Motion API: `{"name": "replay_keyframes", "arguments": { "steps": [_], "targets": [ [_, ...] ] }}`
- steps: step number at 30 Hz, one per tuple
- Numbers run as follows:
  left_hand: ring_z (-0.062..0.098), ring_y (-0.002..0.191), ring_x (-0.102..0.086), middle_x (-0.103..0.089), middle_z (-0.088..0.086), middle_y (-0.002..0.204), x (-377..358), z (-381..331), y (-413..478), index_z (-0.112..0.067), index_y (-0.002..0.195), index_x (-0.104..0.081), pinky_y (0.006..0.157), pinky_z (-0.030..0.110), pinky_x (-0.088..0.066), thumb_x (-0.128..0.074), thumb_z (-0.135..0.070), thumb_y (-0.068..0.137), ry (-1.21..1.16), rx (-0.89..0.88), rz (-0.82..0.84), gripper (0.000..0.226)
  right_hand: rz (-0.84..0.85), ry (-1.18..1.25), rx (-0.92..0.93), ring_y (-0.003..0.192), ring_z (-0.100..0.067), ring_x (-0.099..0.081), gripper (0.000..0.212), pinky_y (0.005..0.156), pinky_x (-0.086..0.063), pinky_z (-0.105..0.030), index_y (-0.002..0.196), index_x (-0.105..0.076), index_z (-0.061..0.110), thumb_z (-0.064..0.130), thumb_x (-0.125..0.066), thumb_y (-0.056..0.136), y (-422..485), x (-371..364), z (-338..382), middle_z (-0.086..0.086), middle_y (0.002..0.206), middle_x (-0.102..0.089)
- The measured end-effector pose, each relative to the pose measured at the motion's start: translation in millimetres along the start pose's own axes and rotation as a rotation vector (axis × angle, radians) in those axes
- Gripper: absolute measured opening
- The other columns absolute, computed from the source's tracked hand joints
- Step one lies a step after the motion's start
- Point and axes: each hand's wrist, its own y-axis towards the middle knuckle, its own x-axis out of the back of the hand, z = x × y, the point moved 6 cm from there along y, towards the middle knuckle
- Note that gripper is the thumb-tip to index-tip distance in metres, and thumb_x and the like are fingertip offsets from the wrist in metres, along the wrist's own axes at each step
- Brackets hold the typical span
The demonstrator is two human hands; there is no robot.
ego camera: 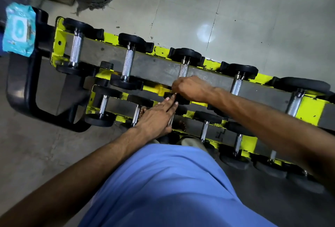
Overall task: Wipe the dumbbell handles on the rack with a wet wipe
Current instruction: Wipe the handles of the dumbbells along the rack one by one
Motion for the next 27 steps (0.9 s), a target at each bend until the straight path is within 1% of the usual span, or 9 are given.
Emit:
{"name": "replay_keyframes", "arguments": {
  "steps": [6, 8, 11, 14, 16, 18, 21, 23, 27],
  "targets": [
    [0.025, 0.162, -0.004, 0.013, 0.013, 0.174, 0.0, -0.1, -1.7, -0.008, 0.168, -0.007, 0.131, 0.037, -0.015, -0.062, -0.034, 0.095, -0.015, 0.005, -0.017, 0.095, -0.410, 0.250, -0.349, 0.081, -0.022, -0.058, 0.016, 0.059, -0.049, -0.033, 0.109, -0.058, 0.014, 0.019, -0.064, 0.095, -16.5, -10.8, -19.0, -0.004, 0.112, -0.051],
    [0.024, 0.162, -0.004, 0.013, 0.013, 0.174, -0.2, -1.6, -3.2, -0.008, 0.167, -0.006, 0.130, 0.036, -0.014, -0.061, -0.035, 0.096, -0.008, 0.002, -0.019, 0.094, -0.524, 0.447, -0.494, 0.079, -0.017, -0.054, 0.018, 0.062, -0.045, -0.029, 0.108, -0.056, 0.011, 0.014, -0.065, 0.093, -29.2, -28.8, -4.0, -0.005, 0.110, -0.052],
    [0.024, 0.162, -0.004, 0.014, 0.013, 0.174, 3.0, -2.8, -1.3, -0.008, 0.167, -0.006, 0.129, 0.035, -0.013, -0.061, -0.036, 0.097, -0.008, -0.003, -0.036, 0.094, -0.737, 0.826, -0.803, 0.082, -0.014, -0.059, 0.014, 0.068, -0.048, -0.027, 0.102, -0.058, 0.013, 0.015, -0.068, 0.092, -45.9, -46.3, -5.5, 0.000, 0.097, -0.064],
    [0.024, 0.162, -0.003, 0.015, 0.013, 0.174, 2.8, 0.4, -1.5, -0.008, 0.168, -0.006, 0.130, 0.036, -0.014, -0.061, -0.035, 0.097, -0.014, -0.006, -0.031, 0.094, -0.801, 1.186, -1.043, 0.084, -0.009, -0.064, 0.012, 0.073, -0.052, -0.024, 0.103, -0.064, 0.018, 0.020, -0.069, 0.093, -33.7, -59.3, -20.7, 0.007, 0.092, -0.068],
    [0.024, 0.162, -0.003, 0.016, 0.012, 0.174, 1.2, 2.1, -2.7, -0.009, 0.168, -0.005, 0.131, 0.037, -0.015, -0.061, -0.037, 0.097, -0.003, -0.010, -0.011, 0.094, -0.814, 1.420, -1.142, 0.087, -0.014, -0.066, 0.009, 0.081, -0.057, -0.033, 0.102, -0.071, 0.020, 0.020, -0.066, 0.095, -16.5, -71.1, -39.6, 0.005, 0.094, -0.071],
    [0.024, 0.162, -0.003, 0.016, 0.012, 0.174, 0.9, 3.1, -2.9, -0.009, 0.168, -0.005, 0.131, 0.039, -0.017, -0.062, -0.037, 0.097, 0.001, -0.016, -0.001, 0.095, -0.846, 1.690, -1.192, 0.082, -0.022, -0.065, 0.013, 0.085, -0.057, -0.048, 0.090, -0.072, 0.018, 0.014, -0.060, 0.095, -0.4, -72.6, -58.6, -0.002, 0.088, -0.072],
    [0.024, 0.162, -0.003, 0.016, 0.012, 0.174, 1.0, 4.7, -1.4, -0.010, 0.168, -0.005, 0.131, 0.040, -0.017, -0.062, -0.036, 0.096, 0.004, -0.020, 0.006, 0.095, -0.909, 2.002, -1.171, 0.075, -0.033, -0.067, 0.024, 0.075, -0.058, -0.048, 0.083, -0.059, 0.010, -0.008, -0.046, 0.093, 9.3, -53.5, -66.0, -0.017, 0.083, -0.071],
    [0.024, 0.162, -0.003, 0.016, 0.012, 0.174, 1.5, 4.9, -0.5, -0.010, 0.168, -0.004, 0.131, 0.039, -0.016, -0.061, -0.036, 0.097, 0.007, -0.026, 0.006, 0.095, -0.903, 2.073, -1.151, 0.073, -0.034, -0.069, 0.025, 0.071, -0.058, -0.041, 0.086, -0.054, 0.012, -0.008, -0.044, 0.096, 9.1, -53.7, -64.1, -0.015, 0.081, -0.073],
    [0.024, 0.162, -0.002, 0.017, 0.012, 0.173, -0.5, 6.6, -0.3, -0.010, 0.168, -0.002, 0.131, 0.038, -0.014, -0.061, -0.037, 0.098, 0.019, -0.033, 0.006, 0.096, -0.833, 2.092, -1.188, 0.081, -0.038, -0.073, 0.020, 0.076, -0.058, -0.047, 0.093, -0.055, 0.010, -0.005, -0.042, 0.096, 8.7, -60.5, -66.5, -0.017, 0.086, -0.075]
  ]
}}
